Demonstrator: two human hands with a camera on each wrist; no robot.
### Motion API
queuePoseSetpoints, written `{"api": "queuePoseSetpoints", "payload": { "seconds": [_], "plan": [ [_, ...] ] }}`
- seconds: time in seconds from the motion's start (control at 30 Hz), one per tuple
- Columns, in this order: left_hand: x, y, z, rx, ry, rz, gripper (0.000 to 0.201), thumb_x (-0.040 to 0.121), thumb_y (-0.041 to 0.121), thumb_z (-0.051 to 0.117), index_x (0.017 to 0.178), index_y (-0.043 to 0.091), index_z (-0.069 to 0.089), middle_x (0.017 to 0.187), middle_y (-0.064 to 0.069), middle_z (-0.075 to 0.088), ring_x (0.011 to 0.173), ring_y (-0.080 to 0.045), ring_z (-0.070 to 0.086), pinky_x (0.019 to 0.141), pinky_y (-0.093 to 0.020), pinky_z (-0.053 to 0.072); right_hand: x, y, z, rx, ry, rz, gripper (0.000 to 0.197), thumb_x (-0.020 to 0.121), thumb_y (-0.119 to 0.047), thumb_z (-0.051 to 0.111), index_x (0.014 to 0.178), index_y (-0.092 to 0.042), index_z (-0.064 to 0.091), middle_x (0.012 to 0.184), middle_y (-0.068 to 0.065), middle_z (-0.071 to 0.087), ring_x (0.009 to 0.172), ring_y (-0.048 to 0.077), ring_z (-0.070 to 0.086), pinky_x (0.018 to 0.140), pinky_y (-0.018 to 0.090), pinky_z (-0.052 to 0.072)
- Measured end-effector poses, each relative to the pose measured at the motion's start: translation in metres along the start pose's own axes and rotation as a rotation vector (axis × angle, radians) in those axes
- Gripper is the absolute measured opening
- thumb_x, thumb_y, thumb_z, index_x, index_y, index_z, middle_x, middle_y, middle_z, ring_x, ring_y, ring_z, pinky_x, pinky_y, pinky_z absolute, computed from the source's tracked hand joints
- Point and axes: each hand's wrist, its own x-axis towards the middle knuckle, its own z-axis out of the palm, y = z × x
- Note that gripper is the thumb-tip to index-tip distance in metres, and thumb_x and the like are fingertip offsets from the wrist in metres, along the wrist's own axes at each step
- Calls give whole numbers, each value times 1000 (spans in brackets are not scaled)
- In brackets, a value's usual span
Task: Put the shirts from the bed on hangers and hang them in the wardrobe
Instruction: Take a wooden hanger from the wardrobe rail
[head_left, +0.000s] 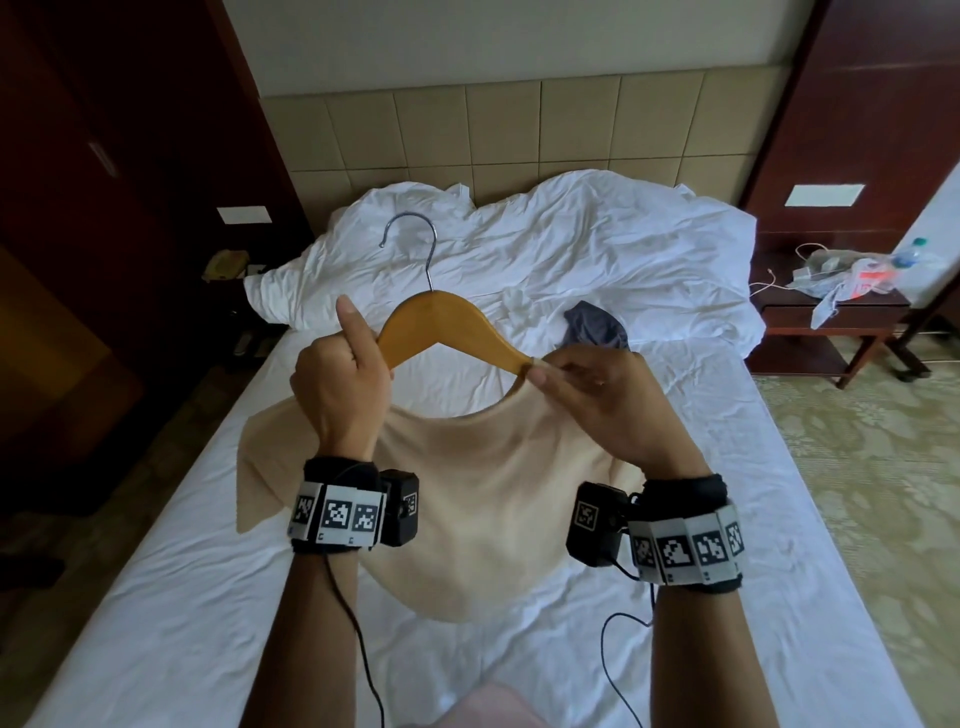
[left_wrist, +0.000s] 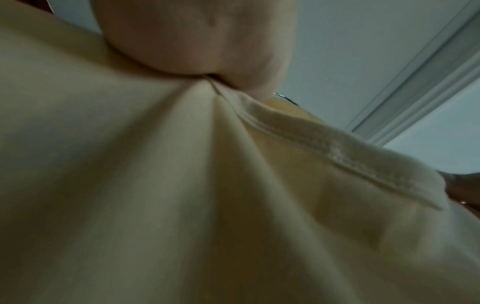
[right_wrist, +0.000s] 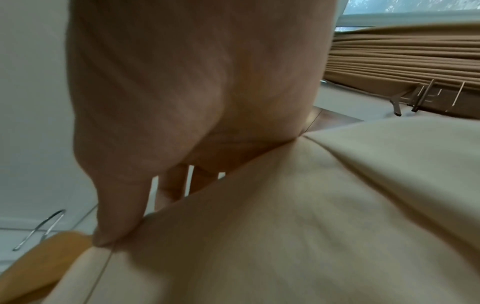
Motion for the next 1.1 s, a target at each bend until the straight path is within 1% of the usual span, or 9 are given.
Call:
{"api": "queuePoseSetpoints", "payload": {
  "seconds": [0.1,0.23,0.4,0.5,0.63,0.73,0.8,1.0,1.1],
  "plan": [
    [0,-2,2,7,-19,24,92,105,65,9,44,7,46,42,-5,54,42,-29,59,52,-47,51,1,-5,2,-19,-36,13,25,98,-53,67,93,-30,74,69,-8,62,63,2,55,63,30,45],
    [-6,7,6,23,-55,55,96,104,67,7,47,6,54,45,-7,59,46,-29,61,55,-46,51,3,-19,4,-12,57,30,33,95,-62,66,108,-33,75,90,-17,75,89,0,70,78,23,54],
    [-29,35,24,128,-177,137,92,105,57,12,59,1,71,61,-14,70,65,-37,68,68,-42,51,10,-45,24,94,171,9,29,99,-52,68,96,-23,70,73,-13,67,68,4,65,63,27,50],
    [-36,40,27,29,-266,155,86,105,56,16,58,9,70,57,-5,69,64,-28,69,68,-38,51,10,-43,26,145,275,41,32,100,-50,68,86,-21,69,70,-5,69,62,17,68,62,42,55],
    [-32,28,20,-14,-292,134,77,106,55,18,68,21,76,65,4,73,73,-18,71,78,-34,51,5,-36,10,178,361,47,31,101,-43,69,83,-18,70,66,-2,66,62,22,65,61,44,53],
    [-26,1,15,172,-250,144,91,104,60,13,65,5,73,65,-10,71,69,-32,68,71,-39,50,2,-26,-4,218,393,42,32,101,-46,69,86,-18,70,69,4,70,68,28,70,66,53,56],
    [-25,-15,9,157,-234,95,92,104,61,13,63,1,70,60,-10,68,63,-29,66,68,-38,48,1,-20,-13,215,397,49,35,101,-49,68,86,-18,70,71,8,71,70,32,73,67,57,58],
    [-24,-35,-3,63,-207,14,80,109,54,22,46,11,46,42,2,48,43,-20,51,56,-34,37,-4,-20,-17,214,338,48,33,103,-43,67,89,-14,71,76,12,72,66,27,72,61,53,59],
    [-18,-39,-12,229,-163,44,76,109,54,28,60,10,66,54,-2,63,52,-24,60,57,-37,45,-5,-28,-8,212,336,50,30,103,-42,67,89,-16,70,70,3,70,63,21,70,65,50,58]
  ]
}}
